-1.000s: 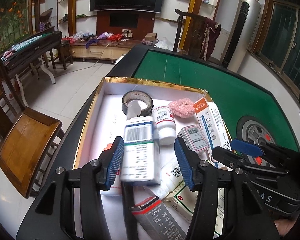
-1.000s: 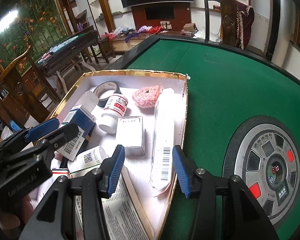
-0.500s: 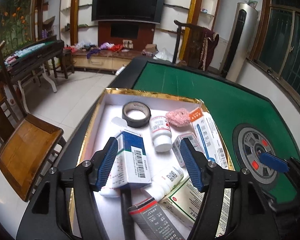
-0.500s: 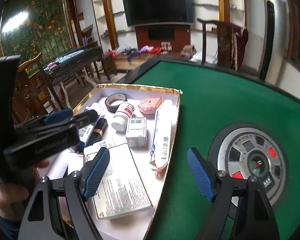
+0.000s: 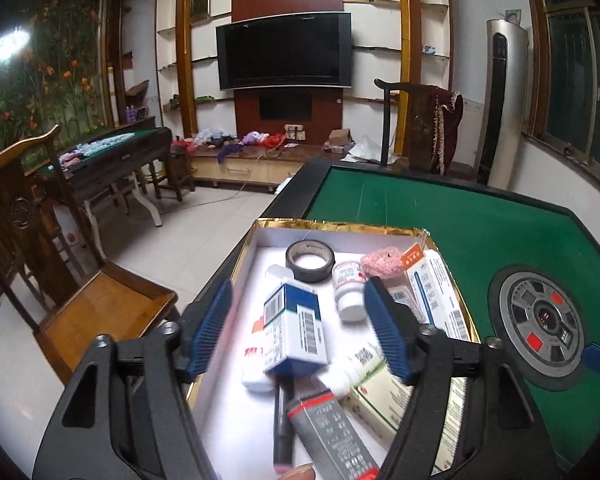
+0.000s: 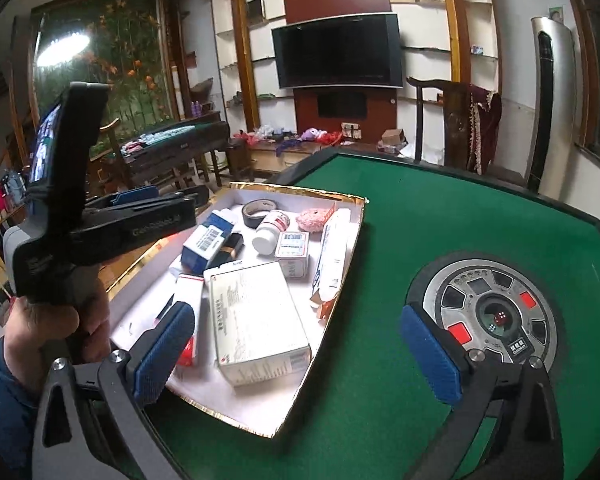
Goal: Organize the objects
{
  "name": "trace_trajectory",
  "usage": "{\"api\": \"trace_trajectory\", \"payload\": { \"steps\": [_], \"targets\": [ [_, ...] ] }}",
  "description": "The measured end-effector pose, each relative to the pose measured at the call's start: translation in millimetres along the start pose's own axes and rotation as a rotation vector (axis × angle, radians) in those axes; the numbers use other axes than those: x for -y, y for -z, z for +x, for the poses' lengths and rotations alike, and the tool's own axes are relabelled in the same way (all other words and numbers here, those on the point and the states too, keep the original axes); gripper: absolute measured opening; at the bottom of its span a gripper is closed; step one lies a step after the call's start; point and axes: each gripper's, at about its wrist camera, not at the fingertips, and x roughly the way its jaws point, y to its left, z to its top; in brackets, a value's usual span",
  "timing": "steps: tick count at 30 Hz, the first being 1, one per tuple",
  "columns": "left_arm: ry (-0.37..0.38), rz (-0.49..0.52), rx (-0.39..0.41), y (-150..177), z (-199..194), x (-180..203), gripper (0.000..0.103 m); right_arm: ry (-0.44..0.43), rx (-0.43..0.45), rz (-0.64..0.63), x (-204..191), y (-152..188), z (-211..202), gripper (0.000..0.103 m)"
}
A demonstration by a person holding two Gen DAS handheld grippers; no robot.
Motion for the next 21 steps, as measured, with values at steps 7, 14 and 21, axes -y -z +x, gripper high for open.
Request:
{"api": "trace_trajectory", "payload": {
  "steps": [7, 14, 21],
  "targets": [
    [-0.058, 0.045, -0.081, 28, -24, 13, 0.079, -0.055, 0.006, -0.025, -5, 21, -26, 0.103],
    [-0.111, 0.110, 0.039, 56, -65, 23, 0.079, -0.091, 0.036, -0.004, 2, 28, -48, 0.103],
    [-0.161, 0.113, 0.124, 59, -85, 17, 0.079, -0.074, 0.029, 0.007, 7, 35, -50, 0.103]
  ]
}}
